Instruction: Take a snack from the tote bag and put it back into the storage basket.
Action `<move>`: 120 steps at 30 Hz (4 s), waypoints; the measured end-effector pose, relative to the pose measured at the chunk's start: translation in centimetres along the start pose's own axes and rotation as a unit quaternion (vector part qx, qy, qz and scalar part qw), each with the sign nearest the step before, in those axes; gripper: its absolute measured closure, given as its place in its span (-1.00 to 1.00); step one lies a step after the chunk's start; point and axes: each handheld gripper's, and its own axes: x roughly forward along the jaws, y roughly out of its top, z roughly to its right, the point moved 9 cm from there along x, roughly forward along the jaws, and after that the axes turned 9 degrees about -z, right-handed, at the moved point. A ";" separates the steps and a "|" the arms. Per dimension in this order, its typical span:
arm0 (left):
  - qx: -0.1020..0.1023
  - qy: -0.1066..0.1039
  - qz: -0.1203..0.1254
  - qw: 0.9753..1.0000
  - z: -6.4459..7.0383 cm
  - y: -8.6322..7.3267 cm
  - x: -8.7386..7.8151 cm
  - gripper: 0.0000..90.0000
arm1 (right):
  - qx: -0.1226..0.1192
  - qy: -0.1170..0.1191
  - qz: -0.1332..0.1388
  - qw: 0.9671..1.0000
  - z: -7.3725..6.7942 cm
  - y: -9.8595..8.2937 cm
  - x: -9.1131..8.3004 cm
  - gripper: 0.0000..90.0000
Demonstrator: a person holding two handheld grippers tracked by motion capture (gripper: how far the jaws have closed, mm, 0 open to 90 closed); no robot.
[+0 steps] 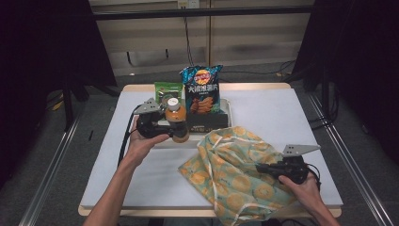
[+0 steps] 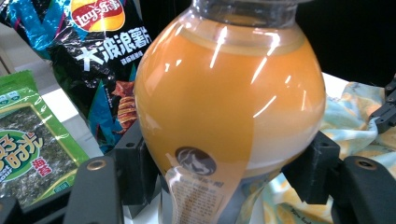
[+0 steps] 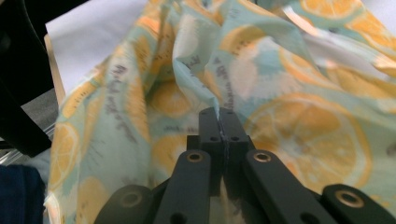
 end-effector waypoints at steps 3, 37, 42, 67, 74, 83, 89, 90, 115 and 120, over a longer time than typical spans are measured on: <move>-0.001 0.004 -0.002 1.000 -0.2 -0.1 -0.1 -0.22 | 0.007 -0.005 -0.004 1.000 0.4 -0.9 -0.6 1.00; -0.025 0.032 0.003 0.999 -4.3 -1.0 -1.1 -0.22 | 0.025 -0.086 0.074 0.993 1.6 0.8 -2.8 -0.32; -0.030 0.038 -0.005 0.999 -5.6 -1.5 -1.0 -0.22 | 0.028 -0.089 0.084 0.992 1.7 1.1 -2.9 -0.38; -0.026 0.040 -0.034 0.998 -9.7 -4.6 1.0 -0.22 | 0.030 -0.081 0.079 0.993 1.8 1.2 -2.1 -0.47; -0.020 0.034 -0.033 0.999 -10.2 -5.1 1.8 -0.23 | 0.030 -0.079 0.076 0.994 2.1 1.4 -1.7 -0.48; -0.018 0.036 -0.037 0.999 -10.1 -5.3 1.7 -0.26 | 0.030 -0.083 0.077 0.993 1.9 1.4 -2.2 -0.51; -0.039 0.041 -0.048 0.997 -10.3 -5.6 1.7 -0.47 | 0.028 -0.084 0.078 0.993 1.7 1.3 -2.3 -0.52; -0.041 0.044 -0.050 0.997 -10.5 -5.7 1.6 -0.48 | 0.028 -0.083 0.080 0.993 1.7 1.4 -2.3 -0.52; -0.067 0.084 -0.030 0.994 -7.8 -5.0 -1.7 -0.89 | 0.026 -0.090 0.106 0.990 1.4 2.2 -3.4 -0.76; -0.071 0.106 -0.031 0.991 -6.9 -5.0 -2.6 -0.88 | 0.025 -0.098 0.111 0.989 1.4 2.5 -3.5 -0.77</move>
